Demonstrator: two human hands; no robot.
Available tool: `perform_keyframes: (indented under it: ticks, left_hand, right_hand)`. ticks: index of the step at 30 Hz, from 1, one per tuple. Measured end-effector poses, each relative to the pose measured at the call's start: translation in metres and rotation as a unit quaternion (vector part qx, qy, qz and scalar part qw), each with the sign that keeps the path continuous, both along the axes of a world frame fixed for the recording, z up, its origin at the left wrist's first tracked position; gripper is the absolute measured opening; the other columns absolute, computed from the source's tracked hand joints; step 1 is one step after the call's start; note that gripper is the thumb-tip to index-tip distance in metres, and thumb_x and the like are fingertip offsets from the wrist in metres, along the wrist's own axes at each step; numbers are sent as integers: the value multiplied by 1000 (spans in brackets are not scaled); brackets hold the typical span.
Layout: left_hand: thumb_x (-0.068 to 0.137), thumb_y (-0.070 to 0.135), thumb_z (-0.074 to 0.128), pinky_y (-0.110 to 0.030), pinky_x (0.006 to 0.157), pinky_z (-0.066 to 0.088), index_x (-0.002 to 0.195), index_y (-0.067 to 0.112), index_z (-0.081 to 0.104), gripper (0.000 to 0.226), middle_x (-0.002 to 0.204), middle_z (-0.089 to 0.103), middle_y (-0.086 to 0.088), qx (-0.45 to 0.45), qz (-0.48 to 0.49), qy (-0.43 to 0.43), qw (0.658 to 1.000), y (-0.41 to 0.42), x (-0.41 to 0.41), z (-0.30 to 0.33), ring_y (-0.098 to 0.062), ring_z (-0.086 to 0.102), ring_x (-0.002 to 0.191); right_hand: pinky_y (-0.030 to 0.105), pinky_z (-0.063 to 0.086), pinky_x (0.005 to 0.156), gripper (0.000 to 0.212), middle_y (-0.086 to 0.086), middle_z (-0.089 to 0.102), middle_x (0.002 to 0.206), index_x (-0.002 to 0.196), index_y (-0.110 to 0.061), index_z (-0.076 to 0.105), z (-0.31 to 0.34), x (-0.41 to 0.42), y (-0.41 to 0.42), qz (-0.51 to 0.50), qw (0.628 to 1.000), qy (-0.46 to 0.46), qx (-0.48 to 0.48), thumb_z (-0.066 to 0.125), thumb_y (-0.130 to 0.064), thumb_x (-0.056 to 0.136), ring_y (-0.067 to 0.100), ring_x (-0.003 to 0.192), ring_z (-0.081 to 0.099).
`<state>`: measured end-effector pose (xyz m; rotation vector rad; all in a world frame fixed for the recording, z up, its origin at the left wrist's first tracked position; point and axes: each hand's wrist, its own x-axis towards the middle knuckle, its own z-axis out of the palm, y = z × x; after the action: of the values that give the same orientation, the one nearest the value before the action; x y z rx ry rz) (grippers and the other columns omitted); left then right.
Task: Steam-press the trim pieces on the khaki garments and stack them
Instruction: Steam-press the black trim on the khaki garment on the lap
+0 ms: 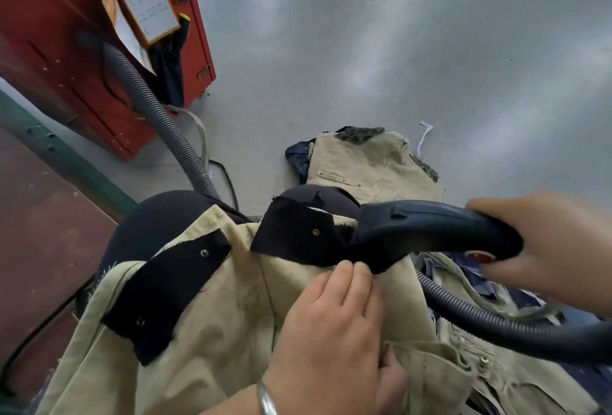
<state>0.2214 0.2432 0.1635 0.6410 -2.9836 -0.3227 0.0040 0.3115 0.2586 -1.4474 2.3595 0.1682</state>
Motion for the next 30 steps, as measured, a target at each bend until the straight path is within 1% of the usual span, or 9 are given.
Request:
perform_keyframes:
  ticks: [4, 8, 11, 14, 17, 20, 23, 26, 30]
  left_hand:
    - [56, 49, 50, -29, 90, 47, 103, 8, 74, 67, 109, 69, -9, 8, -3, 5, 1000, 0, 1, -1, -23, 64, 102]
    - [57, 47, 51, -26, 85, 52, 104, 7, 72, 65, 109, 68, -8, 24, -7, 11, 1000, -1, 1, -1, -22, 63, 101]
    - [57, 47, 54, -26, 88, 51, 107, 8, 72, 66, 113, 68, -6, 37, -6, 17, 999, 0, 2, 0, -20, 63, 106]
    - [61, 46, 52, -29, 95, 48, 113, 9, 70, 66, 123, 64, -7, 38, -17, 5, 999, -1, 5, -1, -19, 59, 116]
    - [63, 46, 49, -32, 98, 47, 116, 9, 68, 68, 126, 62, -7, 39, -25, -9, 999, -2, 5, -2, -18, 56, 120]
    - [62, 46, 48, -32, 100, 46, 119, 10, 67, 70, 130, 60, -6, 39, -35, -6, 999, -1, 2, -3, -17, 54, 124]
    - [62, 47, 48, -32, 102, 44, 122, 12, 66, 72, 133, 57, -6, 37, -49, -11, 998, -2, -2, -5, -17, 51, 126]
    - [63, 48, 45, -31, 104, 43, 121, 13, 66, 71, 132, 58, -7, 40, -58, -17, 997, -4, -4, -5, -17, 52, 125]
    - [62, 47, 47, -29, 104, 42, 119, 13, 68, 70, 130, 60, -7, 33, -70, -22, 997, -5, -3, -5, -18, 53, 124]
  right_hand:
    - [30, 40, 44, 32, -11, 51, 51, 80, -48, 47, -3, 18, -30, 34, 999, 13, -14, 40, -62, 53, 1, 49, 47]
    - [26, 23, 45, 25, -12, 43, 58, 77, -39, 42, -6, 42, -64, 82, 993, 71, -51, 64, -51, 73, 3, 52, 38]
    - [26, 25, 49, 20, -11, 47, 60, 82, -31, 50, -2, 40, -81, 50, 990, 61, -115, 67, -40, 76, 13, 56, 45]
    - [26, 35, 48, 23, -4, 54, 55, 79, -29, 53, 17, 21, -77, 6, 985, 30, -169, 65, -45, 66, 9, 50, 51]
    - [37, 50, 49, 32, -18, 62, 69, 83, -40, 56, 32, 6, -51, -3, 989, 14, -146, 54, -55, 55, 17, 46, 56]
    - [36, 53, 50, 27, -12, 60, 60, 76, -45, 55, 32, -2, -18, -17, 993, 5, -119, 52, -51, 50, 11, 39, 51]
    - [33, 52, 47, 26, -17, 58, 55, 75, -51, 52, 19, -1, 1, -33, 997, -11, -71, 52, -50, 49, 10, 46, 55]
    - [40, 50, 45, 27, -13, 56, 50, 78, -56, 49, 2, 11, -1, -41, 999, -1, -16, 56, -48, 53, 6, 44, 52]
    - [30, 38, 44, 20, -12, 52, 49, 78, -44, 52, -16, 24, -31, -28, 998, 1, -63, 61, -50, 62, 5, 48, 50]
